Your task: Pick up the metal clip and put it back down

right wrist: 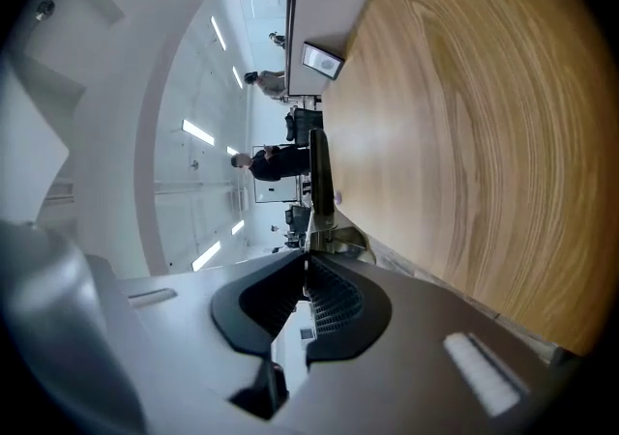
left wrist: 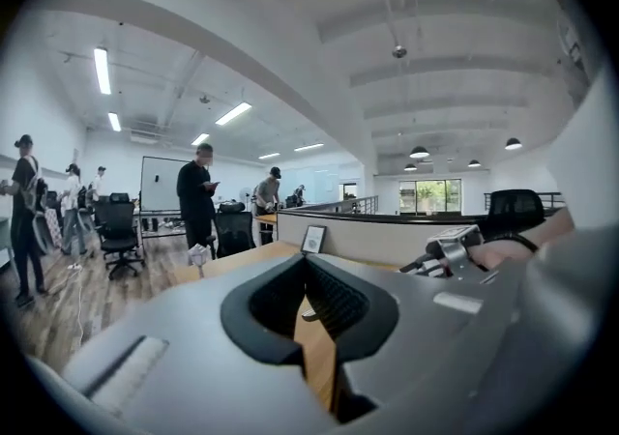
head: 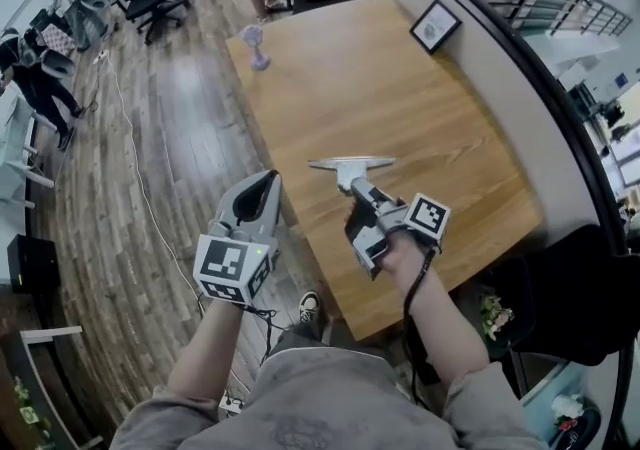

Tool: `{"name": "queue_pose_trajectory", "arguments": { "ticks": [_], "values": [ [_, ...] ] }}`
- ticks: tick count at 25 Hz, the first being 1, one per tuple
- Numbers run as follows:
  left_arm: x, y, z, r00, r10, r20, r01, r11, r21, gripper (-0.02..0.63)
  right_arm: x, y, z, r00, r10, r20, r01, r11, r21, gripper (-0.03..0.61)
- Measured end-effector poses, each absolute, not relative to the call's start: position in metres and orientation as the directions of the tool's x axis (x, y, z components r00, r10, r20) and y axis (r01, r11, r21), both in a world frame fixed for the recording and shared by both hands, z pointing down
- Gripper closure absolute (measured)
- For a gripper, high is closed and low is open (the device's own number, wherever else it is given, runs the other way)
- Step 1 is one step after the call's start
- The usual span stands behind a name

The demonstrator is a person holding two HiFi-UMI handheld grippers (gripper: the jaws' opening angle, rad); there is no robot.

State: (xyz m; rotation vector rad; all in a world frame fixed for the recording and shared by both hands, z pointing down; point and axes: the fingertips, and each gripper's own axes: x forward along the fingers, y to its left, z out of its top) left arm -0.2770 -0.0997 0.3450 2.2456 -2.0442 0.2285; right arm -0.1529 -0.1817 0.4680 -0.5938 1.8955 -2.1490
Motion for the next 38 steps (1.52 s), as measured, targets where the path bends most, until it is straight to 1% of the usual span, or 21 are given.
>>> {"name": "queue_pose_trajectory", "arguments": {
  "ticks": [3,8,13,16,20,24,33,34,36,38],
  "values": [
    [-0.302,-0.101,0.365,0.038,-0.978,0.207,-0.999,-0.044,-0.023,0.613,-0.177,-0.188,0.506,-0.897,-0.383,0.22,-0.158,-0.187,-0.97,0.558],
    [-0.328,-0.102,0.406,0.017,-0.96,0.28,-1.0,-0.017,0.001,0.613,-0.21,-0.184,0.569,-0.895,-0.317,0.314,-0.24,-0.251,-0.938,0.558],
    [-0.346,-0.094,0.451,0.009,-0.929,0.369,-0.999,0.003,0.032,0.612,-0.235,-0.178,0.609,-0.889,-0.272,0.368,-0.288,-0.293,-0.912,0.558],
    [-0.357,-0.099,0.477,0.012,-0.916,0.402,-0.998,0.011,0.054,0.612,-0.249,-0.191,0.634,-0.879,-0.272,0.391,-0.304,-0.311,-0.9,0.558],
    [-0.363,-0.104,0.501,0.016,-0.905,0.425,-0.994,0.033,0.106,0.612,-0.259,-0.202,0.658,-0.872,-0.276,0.404,-0.307,-0.334,-0.891,0.558],
    [-0.366,-0.105,0.516,0.017,-0.896,0.445,-0.991,0.042,0.124,0.612,-0.269,-0.207,0.672,-0.884,-0.26,0.388,-0.295,-0.333,-0.896,0.558],
    [-0.372,-0.096,0.533,0.015,-0.881,0.473,-0.978,0.085,0.188,0.612,-0.276,-0.224,0.678,-0.875,-0.346,0.34,-0.215,-0.352,-0.911,0.551],
    [-0.373,-0.095,0.533,0.011,-0.879,0.476,-0.977,0.092,0.192,0.613,-0.276,-0.224,0.676,-0.875,-0.35,0.335,-0.21,-0.35,-0.913,0.538],
    [-0.374,-0.092,0.533,0.009,-0.878,0.479,-0.975,0.1,0.2,0.612,-0.273,-0.222,0.672,-0.873,-0.357,0.332,-0.206,-0.347,-0.915,0.448],
    [-0.373,-0.091,0.531,0.013,-0.879,0.477,-0.974,0.098,0.206,0.612,-0.269,-0.22,0.669,-0.869,-0.359,0.341,-0.22,-0.336,-0.916,0.399]
  ]
}}
